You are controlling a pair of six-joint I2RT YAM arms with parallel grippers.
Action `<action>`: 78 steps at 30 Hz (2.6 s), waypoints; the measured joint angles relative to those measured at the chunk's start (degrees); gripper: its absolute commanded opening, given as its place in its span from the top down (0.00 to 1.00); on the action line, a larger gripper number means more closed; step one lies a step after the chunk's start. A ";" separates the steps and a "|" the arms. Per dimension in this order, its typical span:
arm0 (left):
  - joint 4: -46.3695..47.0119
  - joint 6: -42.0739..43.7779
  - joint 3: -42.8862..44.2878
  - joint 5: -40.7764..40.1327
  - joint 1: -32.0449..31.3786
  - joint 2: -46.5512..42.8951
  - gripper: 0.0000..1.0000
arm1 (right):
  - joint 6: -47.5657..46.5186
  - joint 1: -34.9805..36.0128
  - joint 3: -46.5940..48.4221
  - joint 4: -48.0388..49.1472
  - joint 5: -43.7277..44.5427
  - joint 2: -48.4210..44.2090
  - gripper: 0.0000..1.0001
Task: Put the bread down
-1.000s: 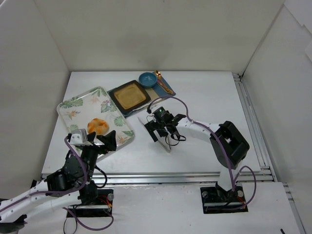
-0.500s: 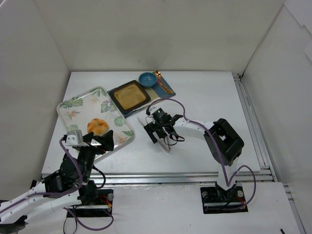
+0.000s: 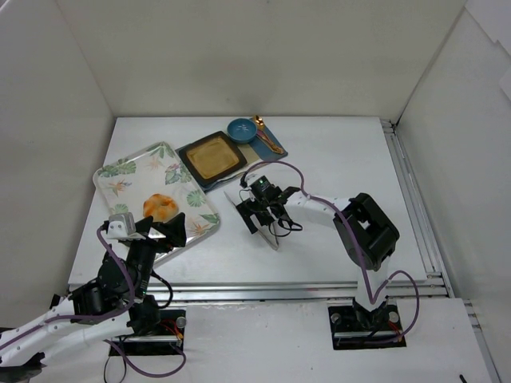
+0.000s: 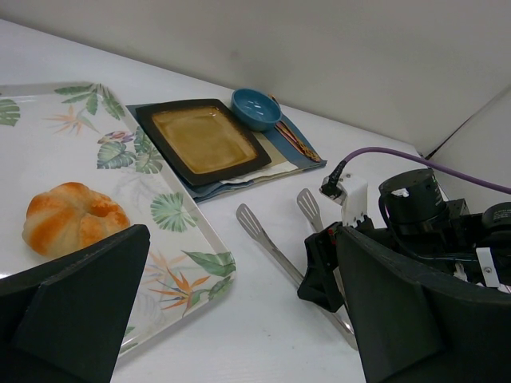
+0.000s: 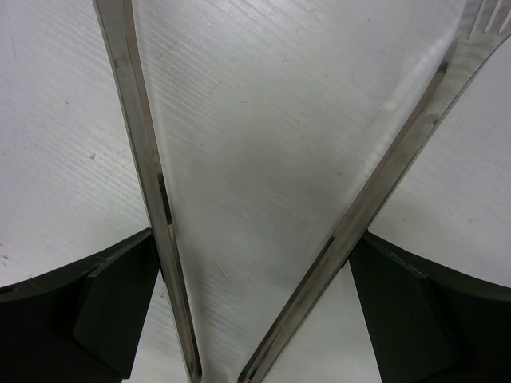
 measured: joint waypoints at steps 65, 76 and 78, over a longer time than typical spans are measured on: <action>-3.96 2.14 9.75 -3.19 -0.22 1.92 0.01 | -3.78 18.80 20.00 11.54 -6.34 4.57 0.42; -5.22 2.14 9.75 -3.89 -0.22 2.80 0.01 | -5.14 19.58 21.64 13.55 -10.10 10.80 0.40; -5.22 2.14 9.77 -4.11 -0.22 2.75 0.01 | -5.31 19.58 22.36 13.60 -10.16 11.50 0.40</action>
